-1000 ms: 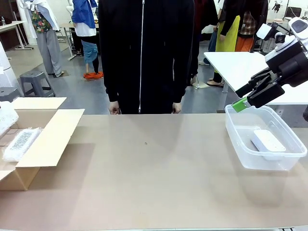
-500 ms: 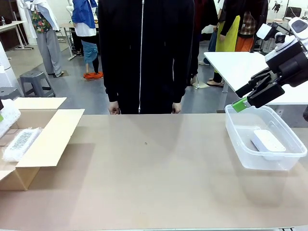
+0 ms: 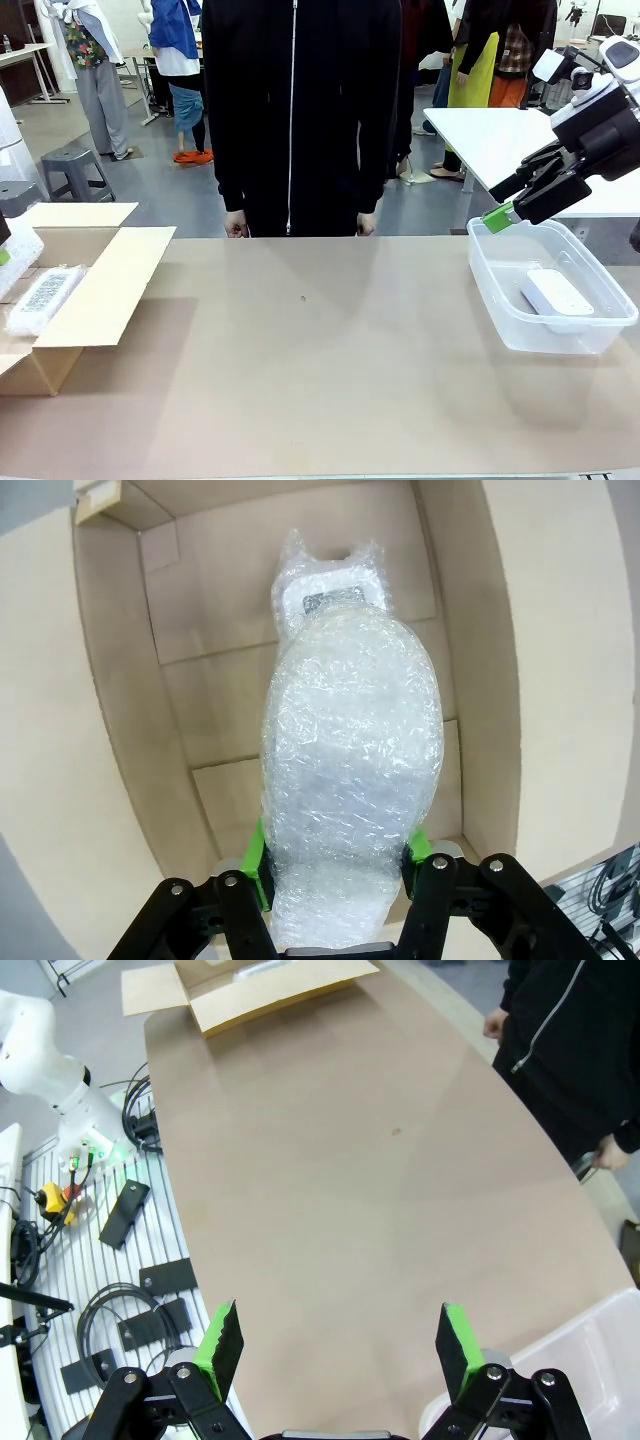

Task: Separate and place wrapped and unwrapped clocks.
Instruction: If the picked Digital clock is wrapped, place it in the Package Box ; if not, place it in the Organizing box.

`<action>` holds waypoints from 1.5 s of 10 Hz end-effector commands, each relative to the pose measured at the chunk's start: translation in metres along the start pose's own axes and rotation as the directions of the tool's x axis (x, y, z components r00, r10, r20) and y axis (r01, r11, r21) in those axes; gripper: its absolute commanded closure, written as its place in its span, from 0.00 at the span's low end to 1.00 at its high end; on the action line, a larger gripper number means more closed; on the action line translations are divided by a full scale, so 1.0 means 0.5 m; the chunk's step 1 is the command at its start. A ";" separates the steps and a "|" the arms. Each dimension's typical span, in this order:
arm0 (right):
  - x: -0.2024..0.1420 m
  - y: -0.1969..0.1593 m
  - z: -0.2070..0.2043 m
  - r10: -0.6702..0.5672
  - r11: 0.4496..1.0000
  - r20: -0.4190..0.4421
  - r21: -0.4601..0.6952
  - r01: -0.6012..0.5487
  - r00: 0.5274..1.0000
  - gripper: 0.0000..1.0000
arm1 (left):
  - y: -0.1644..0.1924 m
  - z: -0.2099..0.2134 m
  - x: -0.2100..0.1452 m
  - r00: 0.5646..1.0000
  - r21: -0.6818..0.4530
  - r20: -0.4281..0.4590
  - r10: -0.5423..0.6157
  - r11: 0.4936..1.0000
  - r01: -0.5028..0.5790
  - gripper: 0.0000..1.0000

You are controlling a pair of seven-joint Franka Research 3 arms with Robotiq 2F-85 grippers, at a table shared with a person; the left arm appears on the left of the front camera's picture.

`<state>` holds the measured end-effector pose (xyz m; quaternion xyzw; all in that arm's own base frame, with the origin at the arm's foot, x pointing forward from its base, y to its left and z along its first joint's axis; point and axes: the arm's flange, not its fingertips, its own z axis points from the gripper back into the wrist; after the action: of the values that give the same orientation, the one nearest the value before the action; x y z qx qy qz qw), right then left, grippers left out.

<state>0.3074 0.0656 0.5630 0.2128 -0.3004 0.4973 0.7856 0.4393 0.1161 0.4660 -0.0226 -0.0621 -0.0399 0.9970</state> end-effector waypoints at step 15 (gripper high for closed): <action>0.003 -0.002 -0.005 0.000 1.000 0.025 0.026 -0.001 1.000 0.00 | -0.021 0.070 -0.011 0.992 -0.062 0.012 -0.123 0.990 0.123 0.00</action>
<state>0.3075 0.0656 0.5630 0.2128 -0.3004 0.4973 0.7856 0.4359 0.1117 0.4827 -0.0273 -0.0576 -0.0908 0.9938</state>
